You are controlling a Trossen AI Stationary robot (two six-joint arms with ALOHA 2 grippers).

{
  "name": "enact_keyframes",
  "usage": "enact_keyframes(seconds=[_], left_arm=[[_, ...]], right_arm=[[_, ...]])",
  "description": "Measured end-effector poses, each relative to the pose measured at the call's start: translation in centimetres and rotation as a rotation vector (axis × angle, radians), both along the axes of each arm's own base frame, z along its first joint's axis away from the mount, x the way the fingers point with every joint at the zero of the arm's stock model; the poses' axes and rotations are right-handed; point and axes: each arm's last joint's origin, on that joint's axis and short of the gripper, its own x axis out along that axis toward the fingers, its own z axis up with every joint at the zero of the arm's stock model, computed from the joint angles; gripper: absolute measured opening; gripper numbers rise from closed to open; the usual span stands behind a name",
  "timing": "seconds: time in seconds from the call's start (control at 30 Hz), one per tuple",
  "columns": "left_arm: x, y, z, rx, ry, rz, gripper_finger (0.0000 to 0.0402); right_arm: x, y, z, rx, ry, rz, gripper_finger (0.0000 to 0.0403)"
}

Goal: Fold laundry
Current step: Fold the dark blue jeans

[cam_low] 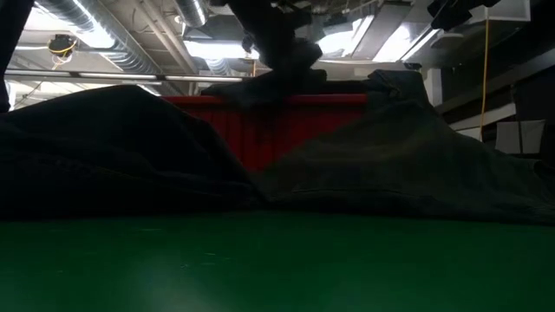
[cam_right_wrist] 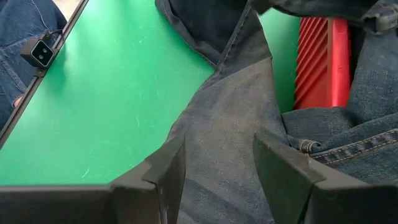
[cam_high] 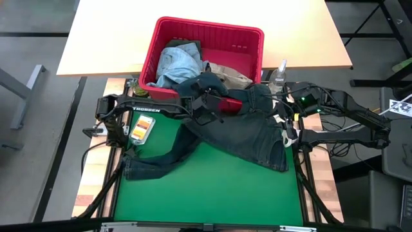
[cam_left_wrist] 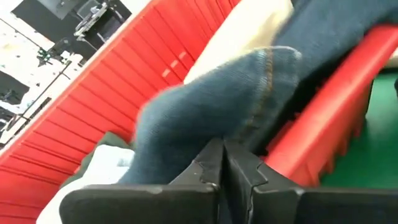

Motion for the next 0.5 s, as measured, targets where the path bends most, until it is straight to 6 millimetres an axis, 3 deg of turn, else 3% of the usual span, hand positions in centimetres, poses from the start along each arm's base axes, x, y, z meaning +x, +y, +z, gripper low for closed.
enact_keyframes(seconds=[0.23, 0.37, 0.5], left_arm=[[-1.6, -0.2, 2.7, 0.004, -0.055, -0.002, 0.0001], [-1.8, -0.6, 2.6, 0.001, -0.024, -0.011, 0.0006], [-2.0, -1.6, 2.1, -0.008, 0.046, -0.038, 0.0035]], right_arm=[[0.0, 0.0, 0.0, 0.000, 0.001, 0.001, 0.0186], [0.0, 0.0, 0.0, 0.000, 0.000, 0.001, 0.0186], [0.0, 0.0, 0.0, 0.002, 0.005, 0.001, 0.0186]])
